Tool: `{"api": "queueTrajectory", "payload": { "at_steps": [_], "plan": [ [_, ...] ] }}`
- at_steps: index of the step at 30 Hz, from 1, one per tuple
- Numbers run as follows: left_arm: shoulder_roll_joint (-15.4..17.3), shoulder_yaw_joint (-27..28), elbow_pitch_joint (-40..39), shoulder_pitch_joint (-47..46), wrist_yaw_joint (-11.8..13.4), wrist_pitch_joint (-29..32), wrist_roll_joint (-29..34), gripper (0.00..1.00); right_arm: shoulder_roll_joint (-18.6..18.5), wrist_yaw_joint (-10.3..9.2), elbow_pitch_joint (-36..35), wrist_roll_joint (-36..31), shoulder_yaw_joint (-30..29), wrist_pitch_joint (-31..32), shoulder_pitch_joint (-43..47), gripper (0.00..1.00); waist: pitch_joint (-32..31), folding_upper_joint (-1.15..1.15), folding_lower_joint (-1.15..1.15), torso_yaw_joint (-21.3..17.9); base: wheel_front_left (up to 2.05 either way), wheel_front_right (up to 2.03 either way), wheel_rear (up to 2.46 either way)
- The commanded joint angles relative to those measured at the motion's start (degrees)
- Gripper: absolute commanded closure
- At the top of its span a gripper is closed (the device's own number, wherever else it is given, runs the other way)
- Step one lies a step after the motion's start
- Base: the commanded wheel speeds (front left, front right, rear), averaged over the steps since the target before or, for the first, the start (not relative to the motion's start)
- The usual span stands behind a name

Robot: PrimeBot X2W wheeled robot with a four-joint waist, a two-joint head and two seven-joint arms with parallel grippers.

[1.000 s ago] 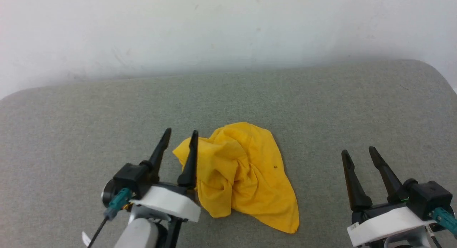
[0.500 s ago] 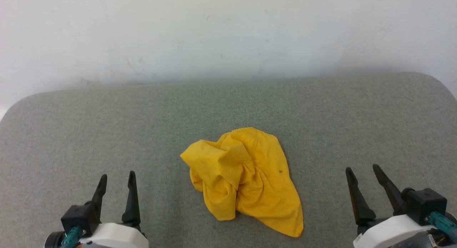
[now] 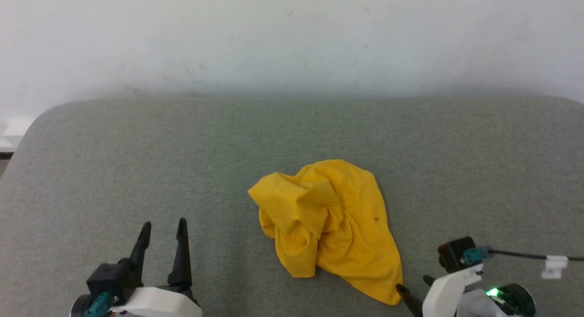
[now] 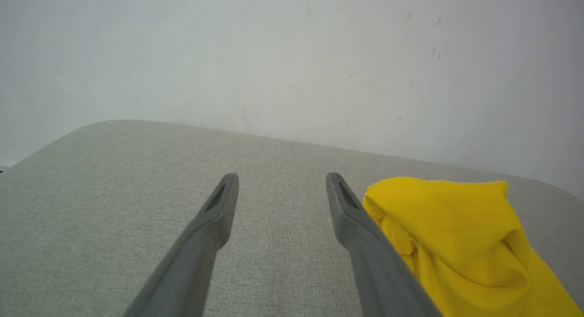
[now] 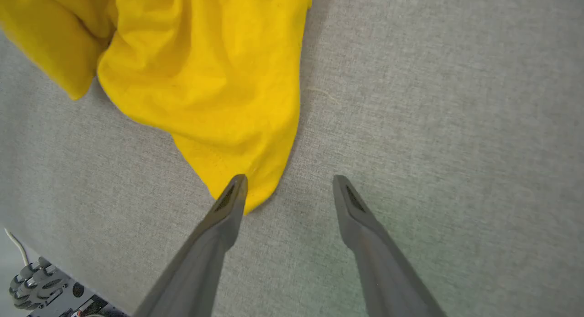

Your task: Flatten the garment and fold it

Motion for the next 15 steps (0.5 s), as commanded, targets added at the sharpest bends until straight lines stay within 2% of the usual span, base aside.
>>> {"api": "queueTrajectory", "payload": {
  "at_steps": [1,5,9,10,11,12,13,15],
  "plan": [
    [-0.37,-0.43,-0.40,-1.22,-0.41,-0.21,0.31,0.00,-0.54,-0.04,1.42,1.58,1.24,1.47,-2.37,0.00,1.03,0.00,0.00,1.62,0.00,0.00,0.00],
    [-0.82,-1.36,-0.84,-2.53,-0.66,-0.35,0.97,0.00,-2.30,-0.04,7.35,5.94,5.38,6.85,-6.56,0.00,2.26,0.00,0.00,3.16,0.00,0.00,0.00],
    [-0.90,-1.96,-0.81,-4.04,-1.40,-0.48,1.29,0.00,-3.26,-0.04,13.55,9.56,6.98,11.11,-8.69,0.00,3.09,0.00,0.00,4.81,0.00,0.00,0.00],
    [-0.92,-2.02,-0.72,-4.26,-1.48,-0.50,1.34,0.00,-3.26,-0.04,14.71,10.26,7.28,11.99,-8.87,0.11,3.17,0.00,0.00,5.10,0.00,0.00,0.00],
    [-0.92,-2.02,-0.60,-4.38,-1.47,-0.53,1.40,0.00,-2.99,-0.04,15.65,11.30,7.57,12.99,-8.87,0.53,3.18,0.00,0.00,5.27,0.00,0.00,0.00],
    [-0.95,-1.97,-0.51,-4.42,-1.42,-0.56,1.44,0.00,-2.86,-0.04,16.38,12.31,8.05,14.34,-8.75,0.70,3.16,0.00,0.00,5.37,0.00,0.00,0.00],
    [-1.05,-1.89,-0.42,-4.39,-1.37,-0.58,1.36,0.00,-3.04,-0.04,16.57,12.97,8.56,15.21,-8.77,0.96,3.15,0.00,0.00,5.43,0.00,0.00,0.00],
    [-1.17,-1.64,-0.21,-4.14,-1.28,-0.63,1.19,0.00,-3.33,-0.04,15.84,14.07,8.70,15.13,-9.09,1.00,2.95,0.00,0.00,5.20,0.00,0.00,0.00]
  ]
}}
